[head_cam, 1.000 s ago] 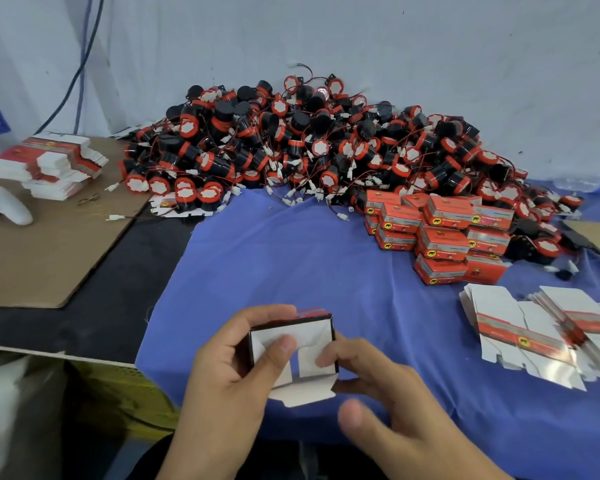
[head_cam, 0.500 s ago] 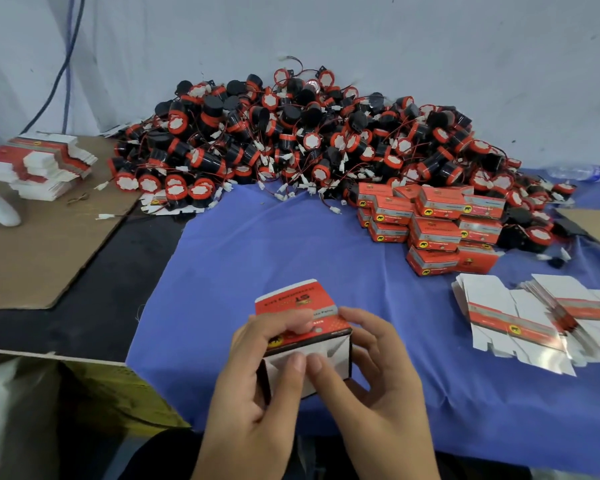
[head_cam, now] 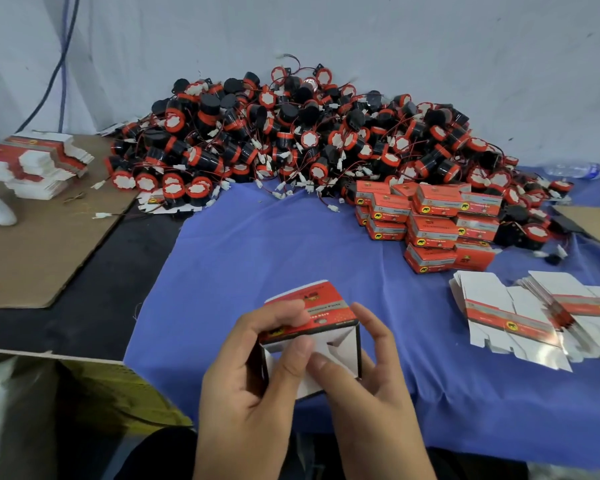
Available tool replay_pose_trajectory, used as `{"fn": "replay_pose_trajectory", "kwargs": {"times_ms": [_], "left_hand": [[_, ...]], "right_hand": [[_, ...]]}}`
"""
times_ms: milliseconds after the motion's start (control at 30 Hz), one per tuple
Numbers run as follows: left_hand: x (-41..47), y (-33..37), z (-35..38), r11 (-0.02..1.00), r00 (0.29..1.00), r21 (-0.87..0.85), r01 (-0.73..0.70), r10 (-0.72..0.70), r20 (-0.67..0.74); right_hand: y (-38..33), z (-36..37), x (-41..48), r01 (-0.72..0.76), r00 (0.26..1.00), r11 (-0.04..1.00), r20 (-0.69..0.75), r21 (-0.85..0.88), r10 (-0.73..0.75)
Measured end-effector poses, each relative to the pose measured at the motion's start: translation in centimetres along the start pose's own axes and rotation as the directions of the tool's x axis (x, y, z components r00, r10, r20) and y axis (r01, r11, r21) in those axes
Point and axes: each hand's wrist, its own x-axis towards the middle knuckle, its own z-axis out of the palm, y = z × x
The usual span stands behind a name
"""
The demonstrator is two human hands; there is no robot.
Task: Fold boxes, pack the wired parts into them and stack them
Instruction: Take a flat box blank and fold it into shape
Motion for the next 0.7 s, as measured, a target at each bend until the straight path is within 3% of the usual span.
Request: {"fn": "replay_pose_trajectory", "kwargs": {"times_ms": [233, 367, 500, 700], "left_hand": [[-0.6, -0.6, 1.2, 0.999, 0.981, 0.03, -0.018, 0.023, -0.192], [-1.0, -1.1, 1.5, 0.986, 0.977, 0.163, -0.033, 0.067, -0.203], [-1.0, -1.4, 1.1, 0.971, 0.986, 0.238, -0.023, 0.061, -0.156], [-1.0, -1.6, 0.8, 0.907, 0.977, 0.399, -0.134, 0.188, -0.101]], "right_hand": [[1.0, 1.0, -0.3, -0.051, 0.993, 0.994, -0.097, 0.095, 0.06], [1.4, 1.5, -0.7, -0.011, 0.986, 0.989, -0.165, 0.144, 0.036], [1.2, 1.5, -0.6, -0.015, 0.992, 0.982, -0.122, 0.186, 0.038], [1.8, 1.2, -0.4, 0.029, 0.99, 0.998, -0.136, -0.056, -0.036]]}}
